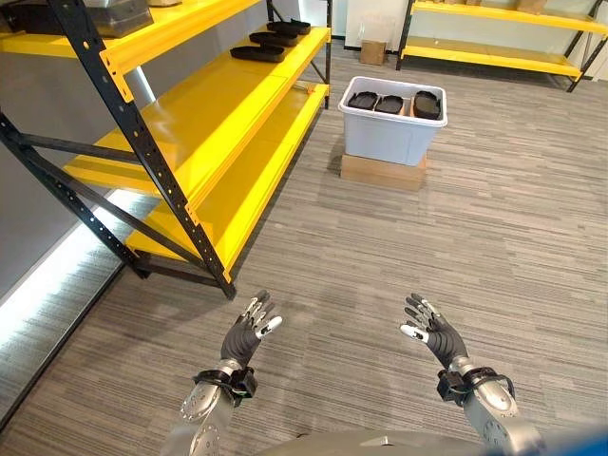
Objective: Move parts from the plastic box to the shelf.
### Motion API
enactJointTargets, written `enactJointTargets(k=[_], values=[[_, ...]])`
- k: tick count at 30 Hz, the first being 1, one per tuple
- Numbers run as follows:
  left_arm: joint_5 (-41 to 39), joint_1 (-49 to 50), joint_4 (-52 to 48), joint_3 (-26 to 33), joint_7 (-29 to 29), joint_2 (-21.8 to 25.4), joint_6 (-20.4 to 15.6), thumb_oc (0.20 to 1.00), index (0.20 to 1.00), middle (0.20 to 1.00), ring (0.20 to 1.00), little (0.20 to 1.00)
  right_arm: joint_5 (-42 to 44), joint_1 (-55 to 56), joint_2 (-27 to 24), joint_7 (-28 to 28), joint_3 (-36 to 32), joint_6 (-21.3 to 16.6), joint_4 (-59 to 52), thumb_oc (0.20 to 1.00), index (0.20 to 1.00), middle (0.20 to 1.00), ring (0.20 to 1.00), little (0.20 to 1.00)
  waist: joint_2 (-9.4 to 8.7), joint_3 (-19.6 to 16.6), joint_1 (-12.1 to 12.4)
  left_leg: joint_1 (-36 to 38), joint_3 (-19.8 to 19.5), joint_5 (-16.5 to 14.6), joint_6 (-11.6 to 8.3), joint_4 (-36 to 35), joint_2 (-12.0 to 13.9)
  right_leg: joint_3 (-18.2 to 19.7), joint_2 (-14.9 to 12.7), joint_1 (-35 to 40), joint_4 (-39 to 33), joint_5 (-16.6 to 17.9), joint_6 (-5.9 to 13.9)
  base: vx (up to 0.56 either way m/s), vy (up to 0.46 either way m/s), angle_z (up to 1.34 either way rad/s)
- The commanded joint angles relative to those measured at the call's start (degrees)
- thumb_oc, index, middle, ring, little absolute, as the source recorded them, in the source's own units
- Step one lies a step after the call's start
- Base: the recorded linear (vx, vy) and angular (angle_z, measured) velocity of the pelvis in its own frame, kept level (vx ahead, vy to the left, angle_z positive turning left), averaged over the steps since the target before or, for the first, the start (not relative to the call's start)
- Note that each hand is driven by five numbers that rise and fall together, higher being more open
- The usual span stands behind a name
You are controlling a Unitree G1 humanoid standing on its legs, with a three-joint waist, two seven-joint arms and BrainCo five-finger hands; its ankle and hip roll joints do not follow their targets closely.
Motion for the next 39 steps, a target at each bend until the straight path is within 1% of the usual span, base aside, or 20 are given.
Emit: enactJointTargets(k=[1,10,39], values=[[-0.18,-2.14,-0.73,0.16,-1.53,0.33,-2.15,1.000,1.000,1.000,1.000,1.000,1.70,-0.42,-0.93,0.73,-0.51,-1.93,-1.34,1.000,1.000,1.000,1.000,1.000,-0.68,-4.19,-0.12,0.96,-2.07,-1.85,-4.11,0.61,5.61,-0.05,-5.89,-1.29,1.45,3.99,5.88,0.00,0.000,0.00],[1.10,-2.16,-0.67,-0.09,-1.51,0.58,-2.16,1.000,1.000,1.000,1.000,1.000,1.29,-0.49,-1.01,0.81,-0.52,-1.80,-1.40,1.000,1.000,1.000,1.000,1.000,-0.60,-4.17,-0.17,1.10,-1.91,-1.89,-4.14,0.61,5.69,-0.04,-5.87,-1.14,1.35,3.83,5.88,0.00,0.000,0.00],[0.19,-2.46,-0.14,0.27,-1.17,0.16,-2.17,1.000,1.000,1.000,1.000,1.000,2.80,-0.39,-0.53,0.76,-0.36,-1.76,-1.30,1.000,1.000,1.000,1.000,1.000,-0.37,-4.14,-0.25,1.12,-1.91,-1.90,-4.25,0.61,5.83,-0.06,-5.71,-0.96,1.29,3.54,5.78,0.00,0.000,0.00]])
